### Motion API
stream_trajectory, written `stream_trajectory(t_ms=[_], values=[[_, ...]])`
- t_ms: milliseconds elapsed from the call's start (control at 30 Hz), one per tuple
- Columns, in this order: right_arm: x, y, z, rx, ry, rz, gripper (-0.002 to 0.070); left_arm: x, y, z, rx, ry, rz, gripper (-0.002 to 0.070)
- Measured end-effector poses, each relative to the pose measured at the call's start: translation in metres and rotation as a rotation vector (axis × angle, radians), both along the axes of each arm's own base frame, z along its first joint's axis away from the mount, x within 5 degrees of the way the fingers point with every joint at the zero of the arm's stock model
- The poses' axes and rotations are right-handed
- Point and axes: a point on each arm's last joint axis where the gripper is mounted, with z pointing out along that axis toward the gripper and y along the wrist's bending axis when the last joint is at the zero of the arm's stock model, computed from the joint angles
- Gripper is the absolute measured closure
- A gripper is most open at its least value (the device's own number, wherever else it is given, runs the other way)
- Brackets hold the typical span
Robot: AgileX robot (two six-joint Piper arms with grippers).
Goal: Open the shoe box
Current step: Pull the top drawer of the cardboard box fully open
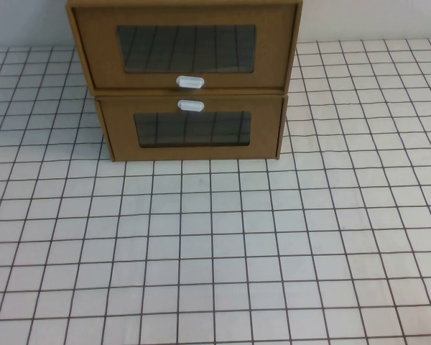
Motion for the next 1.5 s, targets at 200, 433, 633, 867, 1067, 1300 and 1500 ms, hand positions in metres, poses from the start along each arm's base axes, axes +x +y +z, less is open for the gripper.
stream_trajectory(t_ms=[200,433,633,867,1067,1300,1500], values=[[0.0,0.0,0.0,0.0,0.0,0.0,0.0689,0.001,0.002,0.008,-0.176,-0.064,0.033,0.0679],[0.0,0.0,0.0,0.0,0.0,0.0,0.0689,-0.001,-0.002,0.016,-0.173,-0.023,-0.01,0.0679],[0.0,0.0,0.0,0.0,0.0,0.0,0.069,0.01,-0.014,0.074,0.024,0.111,-0.156,0.0679],[0.0,0.0,0.0,0.0,0.0,0.0,0.069,0.069,-0.031,0.152,0.293,0.209,-0.356,0.0679],[0.0,0.0,0.0,0.0,0.0,0.0,0.069,0.15,-0.05,0.218,0.38,0.117,-0.511,0.0679],[0.0,0.0,0.0,0.0,0.0,0.0,0.0689,0.234,-0.069,0.281,0.402,-0.005,-0.625,0.0679],[0.0,0.0,0.0,0.0,0.0,0.0,0.0689,0.294,-0.093,0.29,0.384,-0.034,-0.741,0.0679]])
